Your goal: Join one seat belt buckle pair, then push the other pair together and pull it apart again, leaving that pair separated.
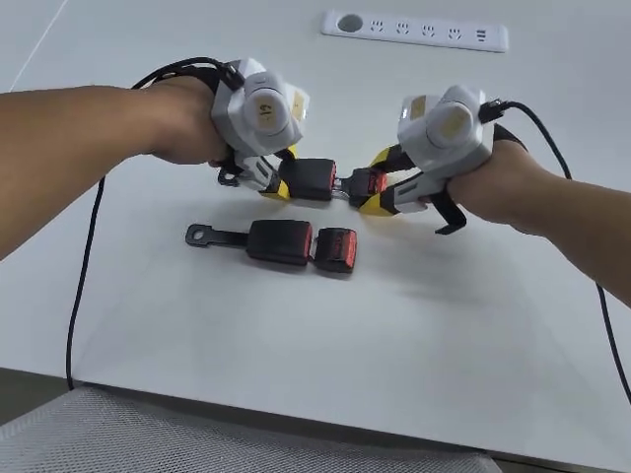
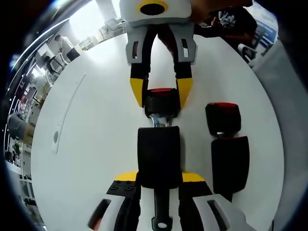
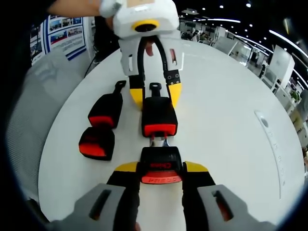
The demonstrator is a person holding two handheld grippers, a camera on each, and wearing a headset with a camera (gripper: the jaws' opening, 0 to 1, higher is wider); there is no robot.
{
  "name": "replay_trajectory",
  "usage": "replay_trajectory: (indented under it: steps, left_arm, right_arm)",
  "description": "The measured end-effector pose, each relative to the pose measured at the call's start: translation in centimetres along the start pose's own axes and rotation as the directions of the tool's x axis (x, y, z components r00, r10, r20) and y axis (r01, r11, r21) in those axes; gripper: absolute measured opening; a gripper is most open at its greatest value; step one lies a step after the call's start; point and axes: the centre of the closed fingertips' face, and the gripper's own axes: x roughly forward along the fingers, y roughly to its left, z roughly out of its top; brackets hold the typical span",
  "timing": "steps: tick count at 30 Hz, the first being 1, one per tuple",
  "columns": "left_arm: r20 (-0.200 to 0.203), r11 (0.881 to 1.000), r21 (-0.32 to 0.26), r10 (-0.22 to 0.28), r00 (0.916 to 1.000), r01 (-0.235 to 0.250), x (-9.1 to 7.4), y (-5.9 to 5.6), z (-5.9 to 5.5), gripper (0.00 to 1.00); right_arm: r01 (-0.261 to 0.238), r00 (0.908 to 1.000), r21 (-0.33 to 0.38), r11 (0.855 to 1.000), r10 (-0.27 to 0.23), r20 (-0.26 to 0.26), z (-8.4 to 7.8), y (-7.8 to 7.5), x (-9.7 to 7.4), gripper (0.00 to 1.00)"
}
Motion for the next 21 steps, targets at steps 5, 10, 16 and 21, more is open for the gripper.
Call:
replay_trajectory:
  steps: [5,10,16,21]
  left_arm:
    - [0.016,1.0,0.027,-0.013,0.9998,0.013,-0.1,0.0,0.2,0.29]
    - [0.003,0.999,0.033,-0.013,0.9999,0.013,0.0,-0.1,0.4,0.29]
    - [0.003,1.0,0.023,-0.01,0.9999,0.01,-0.1,-0.1,0.2,0.29]
    - [0.007,1.0,0.021,-0.014,0.9999,0.014,-0.1,-0.1,0.2,0.3]
  right_arm:
    - [-0.001,1.0,-0.01,1.0,0.001,-0.002,0.6,0.0,0.5,0.32]
    - [-0.003,1.0,0.0,1.0,0.003,0.001,1.3,0.2,0.9,0.31]
    - [0.006,1.0,0.003,1.0,-0.006,0.001,1.4,0.4,0.9,0.32]
    - [0.008,1.0,0.005,1.0,-0.008,-0.001,1.3,0.3,0.9,0.32]
